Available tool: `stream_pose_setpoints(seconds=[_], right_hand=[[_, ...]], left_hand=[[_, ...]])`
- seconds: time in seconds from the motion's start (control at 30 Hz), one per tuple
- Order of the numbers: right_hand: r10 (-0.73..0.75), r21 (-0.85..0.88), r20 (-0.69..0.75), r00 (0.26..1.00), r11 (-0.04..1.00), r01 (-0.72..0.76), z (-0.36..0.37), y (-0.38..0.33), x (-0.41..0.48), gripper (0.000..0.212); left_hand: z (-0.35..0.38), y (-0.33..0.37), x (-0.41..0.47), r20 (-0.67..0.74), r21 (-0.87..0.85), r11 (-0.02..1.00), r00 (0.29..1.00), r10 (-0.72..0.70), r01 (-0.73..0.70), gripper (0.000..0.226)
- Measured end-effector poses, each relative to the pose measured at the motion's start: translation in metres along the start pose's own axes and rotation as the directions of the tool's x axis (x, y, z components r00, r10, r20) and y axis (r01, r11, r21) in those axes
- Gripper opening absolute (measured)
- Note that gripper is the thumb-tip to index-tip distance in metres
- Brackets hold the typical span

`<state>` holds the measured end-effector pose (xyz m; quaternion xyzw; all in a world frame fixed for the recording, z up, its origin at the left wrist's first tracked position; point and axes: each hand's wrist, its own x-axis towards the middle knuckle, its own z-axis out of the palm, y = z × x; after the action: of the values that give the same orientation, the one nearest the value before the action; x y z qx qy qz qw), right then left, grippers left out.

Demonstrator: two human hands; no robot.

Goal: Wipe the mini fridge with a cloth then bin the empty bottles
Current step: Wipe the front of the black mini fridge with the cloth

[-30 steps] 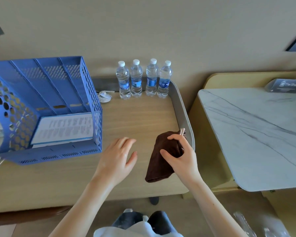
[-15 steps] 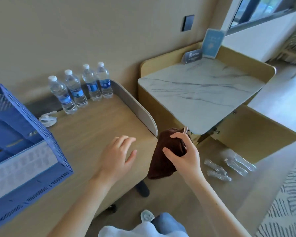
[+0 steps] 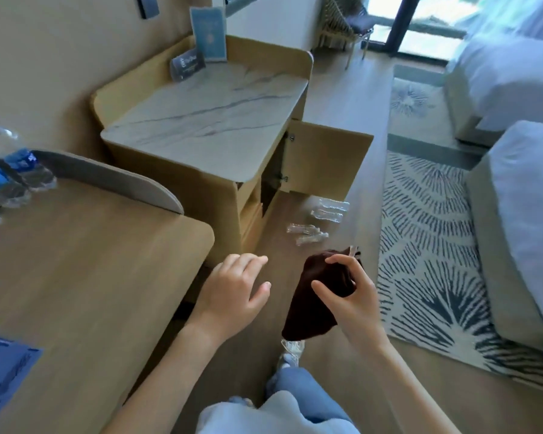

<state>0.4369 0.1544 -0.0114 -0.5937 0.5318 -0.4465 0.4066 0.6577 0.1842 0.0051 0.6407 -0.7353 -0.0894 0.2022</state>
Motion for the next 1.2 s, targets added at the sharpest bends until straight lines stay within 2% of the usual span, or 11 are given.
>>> stream_pose_setpoints(seconds=[0.13, 0.27, 0.5, 0.63, 0.8, 1.2], right_hand=[[0.014, -0.032, -0.155, 0.988, 0.999, -0.019, -0.044, 0.004, -0.009, 0.040], [0.095, -0.007, -0.268, 0.959, 0.995, -0.101, -0.088, 0.016, -0.009, 0.039], [0.220, -0.001, -0.369, 0.903, 0.971, -0.238, -0.161, 0.062, 0.016, 0.037], [0.248, 0.000, -0.374, 0.894, 0.964, -0.267, -0.205, 0.088, 0.051, 0.038], [0.197, -0.053, -0.355, 0.914, 0.972, -0.230, -0.245, 0.101, 0.102, 0.039], [0.207, -0.017, -0.299, 0.932, 0.975, -0.222, -0.274, 0.134, 0.237, 0.038]], left_hand=[[0.018, 0.034, 0.030, 0.020, -0.011, 0.991, 0.991, 0.133, -0.133, 0.038], [0.044, 0.069, 0.066, 0.053, -0.034, 0.967, 0.965, 0.255, -0.254, 0.037], [0.113, 0.115, 0.124, 0.166, -0.109, 0.954, 0.941, 0.293, -0.278, 0.035], [0.142, 0.145, 0.167, 0.169, -0.111, 0.958, 0.945, 0.279, -0.263, 0.038], [0.165, 0.171, 0.215, 0.175, -0.110, 0.966, 0.952, 0.252, -0.236, 0.032], [0.199, 0.177, 0.345, 0.186, -0.078, 0.968, 0.950, 0.250, -0.240, 0.035]])
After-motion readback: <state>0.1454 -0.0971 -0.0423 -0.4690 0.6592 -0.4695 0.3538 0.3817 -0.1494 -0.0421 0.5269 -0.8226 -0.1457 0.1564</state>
